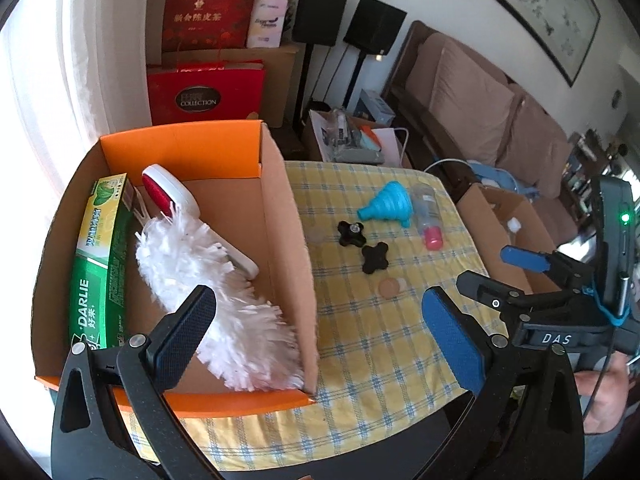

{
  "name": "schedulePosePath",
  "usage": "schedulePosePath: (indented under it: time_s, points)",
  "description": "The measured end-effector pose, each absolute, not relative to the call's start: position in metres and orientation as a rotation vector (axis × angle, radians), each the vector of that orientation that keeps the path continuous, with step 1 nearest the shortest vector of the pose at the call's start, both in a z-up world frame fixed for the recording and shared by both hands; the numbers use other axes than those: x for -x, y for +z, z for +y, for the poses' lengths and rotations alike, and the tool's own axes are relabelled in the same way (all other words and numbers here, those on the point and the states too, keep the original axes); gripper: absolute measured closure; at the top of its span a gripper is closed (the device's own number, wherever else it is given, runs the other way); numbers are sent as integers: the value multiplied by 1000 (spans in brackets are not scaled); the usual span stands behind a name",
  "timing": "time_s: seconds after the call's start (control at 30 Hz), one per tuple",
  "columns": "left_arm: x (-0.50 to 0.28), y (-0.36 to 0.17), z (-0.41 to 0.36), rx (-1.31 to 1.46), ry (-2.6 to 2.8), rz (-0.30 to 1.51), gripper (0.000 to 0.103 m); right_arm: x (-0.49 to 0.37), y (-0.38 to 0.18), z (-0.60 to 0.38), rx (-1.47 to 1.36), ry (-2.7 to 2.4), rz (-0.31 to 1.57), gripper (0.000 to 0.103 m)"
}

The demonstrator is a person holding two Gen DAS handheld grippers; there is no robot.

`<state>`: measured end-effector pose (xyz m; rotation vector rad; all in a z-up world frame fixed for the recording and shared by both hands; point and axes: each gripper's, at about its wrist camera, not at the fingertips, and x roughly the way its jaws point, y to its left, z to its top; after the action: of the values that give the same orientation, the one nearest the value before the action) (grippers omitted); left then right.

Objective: Organize objects
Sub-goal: 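Withdraw both tools from the box back over the table, then move the right tool to the black four-lobed knob and close on it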

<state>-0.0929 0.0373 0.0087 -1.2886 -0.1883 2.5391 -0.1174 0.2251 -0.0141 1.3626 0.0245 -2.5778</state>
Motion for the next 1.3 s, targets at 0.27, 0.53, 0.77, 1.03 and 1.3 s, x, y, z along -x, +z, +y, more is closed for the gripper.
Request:
schedulePosePath:
  time_s: [0.27,0.53,0.77,1.03,1.3]
  points:
    - [86,15,57,1250,2564,-110,0,112,-16,237,-1361,-2592,-11,2]
    - [91,17,77,1224,2556,-57,0,116,-16,246,-1358,-2614,-12,2]
    - [112,13,75,1241,2552,-112,0,129,-28,245,-1360,-2608,-9,2]
    - [136,19,68,1225,2588,-124,0,163,-62,229,-1385,-2609,49,2]
    - [151,15,64,1236,2607,-110,0,191,-95,209,-1380,-2602,74,11]
